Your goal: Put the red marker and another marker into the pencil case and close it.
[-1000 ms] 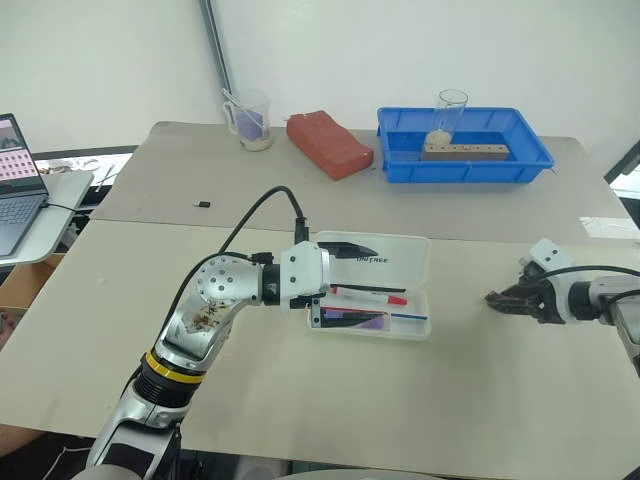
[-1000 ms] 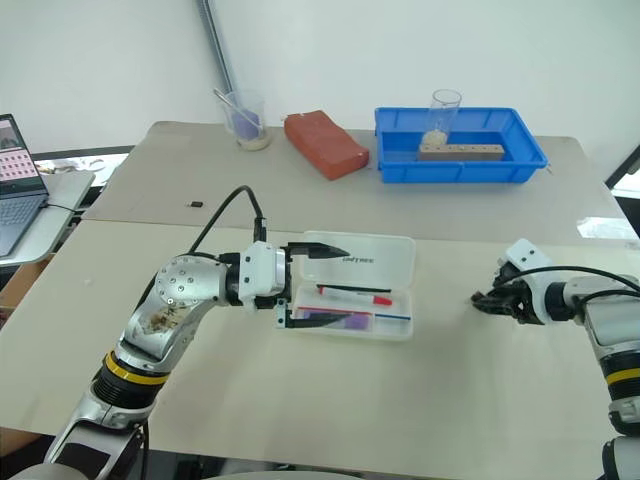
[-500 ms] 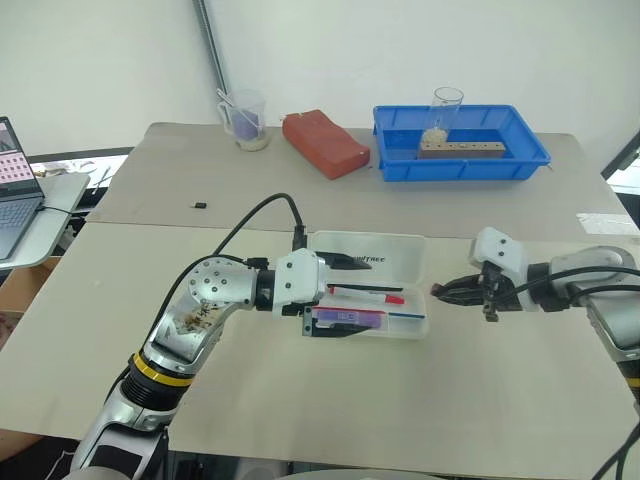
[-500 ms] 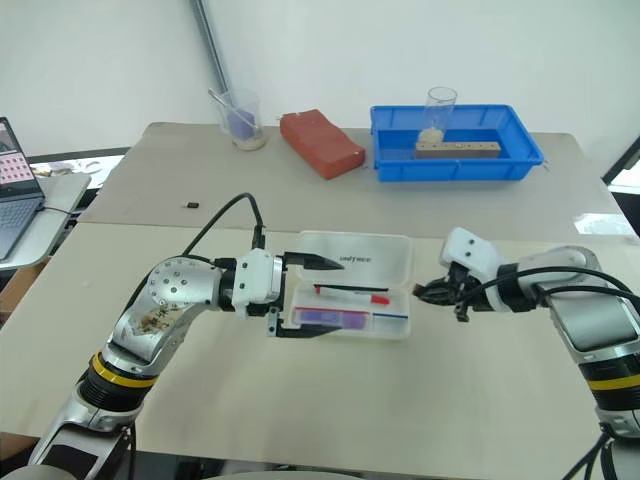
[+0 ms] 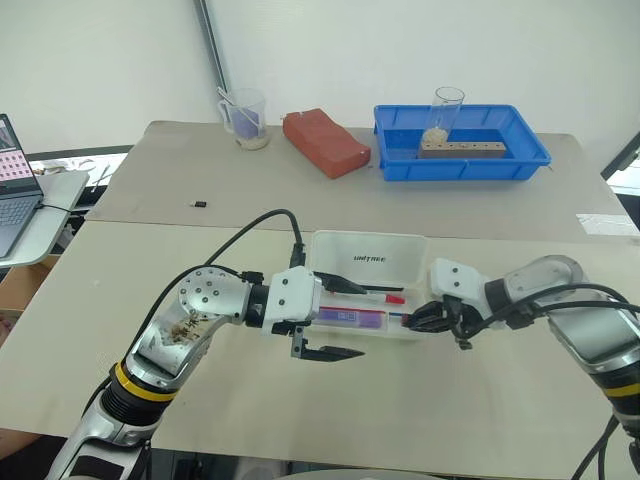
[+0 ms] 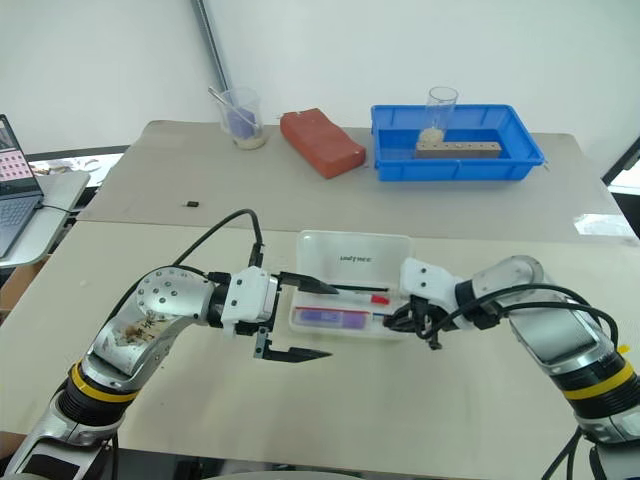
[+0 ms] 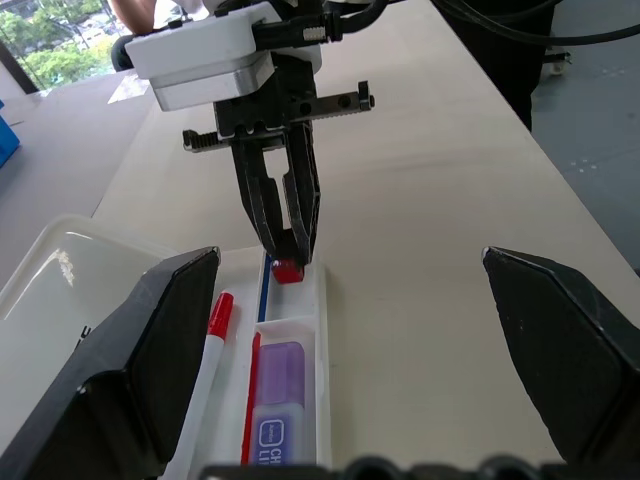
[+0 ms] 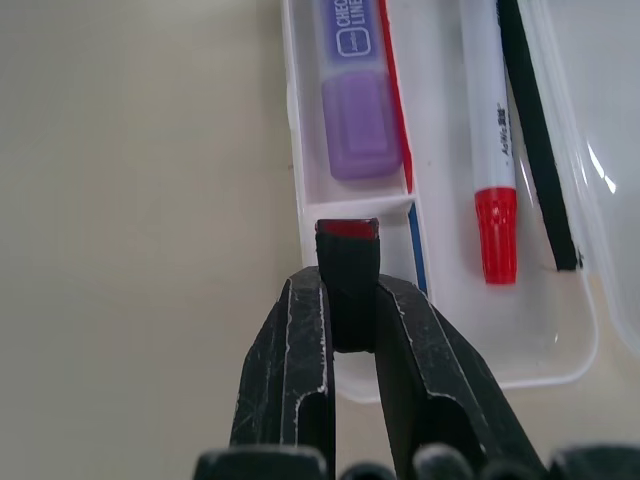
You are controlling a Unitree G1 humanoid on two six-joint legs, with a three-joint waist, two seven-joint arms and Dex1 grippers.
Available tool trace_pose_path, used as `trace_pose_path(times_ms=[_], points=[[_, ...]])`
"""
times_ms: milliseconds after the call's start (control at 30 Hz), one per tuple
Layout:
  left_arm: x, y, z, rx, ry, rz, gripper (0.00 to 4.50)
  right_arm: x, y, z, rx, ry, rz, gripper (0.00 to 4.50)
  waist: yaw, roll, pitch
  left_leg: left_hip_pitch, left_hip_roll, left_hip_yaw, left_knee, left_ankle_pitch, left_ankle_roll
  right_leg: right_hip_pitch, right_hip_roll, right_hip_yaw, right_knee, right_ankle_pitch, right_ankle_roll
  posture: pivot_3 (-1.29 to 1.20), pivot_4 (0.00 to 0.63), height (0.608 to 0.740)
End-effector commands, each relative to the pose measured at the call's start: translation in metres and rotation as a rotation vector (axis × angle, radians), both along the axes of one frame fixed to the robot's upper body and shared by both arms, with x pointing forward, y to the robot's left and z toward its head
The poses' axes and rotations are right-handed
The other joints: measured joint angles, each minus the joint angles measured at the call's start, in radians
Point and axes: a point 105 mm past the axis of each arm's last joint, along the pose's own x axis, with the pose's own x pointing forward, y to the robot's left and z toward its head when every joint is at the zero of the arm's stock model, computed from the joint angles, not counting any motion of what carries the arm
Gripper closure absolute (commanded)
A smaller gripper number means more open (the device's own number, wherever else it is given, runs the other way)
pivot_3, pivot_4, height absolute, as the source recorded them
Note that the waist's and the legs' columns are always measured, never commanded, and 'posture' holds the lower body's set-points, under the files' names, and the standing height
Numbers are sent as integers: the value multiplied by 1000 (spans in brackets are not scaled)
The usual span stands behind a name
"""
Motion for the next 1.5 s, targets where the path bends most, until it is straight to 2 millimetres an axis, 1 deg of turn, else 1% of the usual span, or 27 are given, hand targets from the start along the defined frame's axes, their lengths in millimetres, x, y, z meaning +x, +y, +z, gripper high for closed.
trace_pose_path(times_ms=[33,167,233,300,333,400,433,467,500,533,567,600,633,667,700,767,867,900,1000,1133,1233,1400,1467,1500], points=[[-3,0,10,-24,-30,-2,0,5,2,6,9,-33,7,2897,3,0,0,0,0,0,0,0,0,0,0,0,0,0,0,0,150,740],[-5,2,7,-2,-9,4,0,7,1,7,12,-39,2,1487,3,0,0,0,0,0,0,0,0,0,0,0,0,0,0,0,150,740],[-4,8,-1,39,21,9,0,7,-2,10,12,-49,-7,816,1,0,0,0,0,0,0,0,0,0,0,0,0,0,0,0,150,740],[0,17,-6,71,51,39,0,7,-4,18,37,-63,-30,156,1,0,0,0,0,0,0,0,0,0,0,0,0,0,0,0,150,740],[4,23,-6,78,71,67,0,7,-4,26,66,-67,-57,71,1,0,0,0,0,0,0,0,0,0,0,0,0,0,-1,0,150,740],[34,40,2,37,97,225,0,2,-1,51,197,-82,-123,71,2,0,0,0,0,0,-1,0,0,0,0,0,0,0,-1,0,150,740],[45,45,5,14,102,278,0,-1,0,58,239,-84,-143,71,5,-1,1,0,0,0,-1,0,0,0,0,0,1,0,-1,0,150,740],[64,51,11,-41,115,370,0,-3,2,66,277,-101,-163,71,7,-1,1,0,0,-1,0,0,0,0,0,-1,1,0,-1,0,150,740],[75,55,15,-77,126,425,0,-5,3,71,297,-112,-177,71,8,-1,1,0,0,-2,0,0,0,0,0,-2,1,0,0,0,150,740],[93,61,21,-132,127,507,257,-6,5,76,317,-139,-200,24,10,-1,0,0,0,-3,0,0,0,0,0,-3,2,0,0,0,150,740],[105,65,25,-169,129,560,552,-6,6,80,330,-156,-217,0,11,-2,-1,0,0,-3,0,0,0,0,0,-3,1,-1,1,0,150,740],[121,69,29,-212,153,629,831,-5,7,86,355,-185,-250,0,11,-2,-1,0,0,-3,0,0,0,0,0,-2,1,-1,1,0,150,740],[132,71,32,-239,173,673,1201,-5,8,91,371,-204,-273,0,12,-2,-1,0,-1,-3,0,0,0,1,0,-2,1,-1,1,0,150,740],[144,70,35,-277,198,714,1682,-3,9,97,396,-231,-297,0,11,-3,0,0,-1,-3,0,0,0,1,0,-2,1,-1,1,0,150,740],[156,69,36,-304,218,756,1922,-1,11,102,419,-256,-320,0,11,-3,0,-2,-1,-3,0,0,0,0,0,-2,1,-1,1,0,150,740],[172,63,34,-327,250,800,2821,2,13,107,443,-288,-349,0,12,-3,0,-2,-1,-3,0,0,0,0,0,-2,1,0,0,0,150,740],[187,52,22,-287,301,821,4263,2,18,112,463,-306,-366,0,10,-3,0,-2,-2,-3,0,0,0,-1,0,-2,1,0,0,0,150,740],[190,49,17,-265,321,825,4395,0,20,116,471,-309,-364,0,9,-3,0,-2,-2,-4,-1,0,0,-1,0,-2,1,0,0,0,150,740],[194,41,6,-203,369,796,4395,-7,27,124,494,-306,-340,0,1,-3,0,-2,-2,-4,-2,0,0,-2,1,-2,1,0,0,0,150,740],[187,24,-7,-126,478,696,4395,-16,38,132,508,-292,-292,0,0,-3,0,-2,-2,-4,-3,0,0,-3,1,-2,1,0,0,0,150,740],[177,17,-8,-96,527,611,4395,-16,39,138,511,-303,-297,0,-1,-3,0,-2,-2,-4,-3,0,0,-3,1,-2,1,0,0,0,150,740],[157,17,-4,-40,521,471,4395,-12,33,140,501,-311,-326,0,-2,-3,0,-3,-2,-4,-3,0,0,-3,1,-2,1,0,0,0,150,740],[144,17,-4,-6,521,399,4395,-11,31,139,490,-309,-332,0,-3,-2,0,-3,-2,-4,-3,0,0,-3,1,-2,1,0,-1,0,150,740],[133,16,-2,13,513,340,4395,-11,28,137,477,-302,-335,0,-3,-2,0,-3,-1,-4,-3,0,0,-3,1,-2,1,1,-1,0,150,740]])
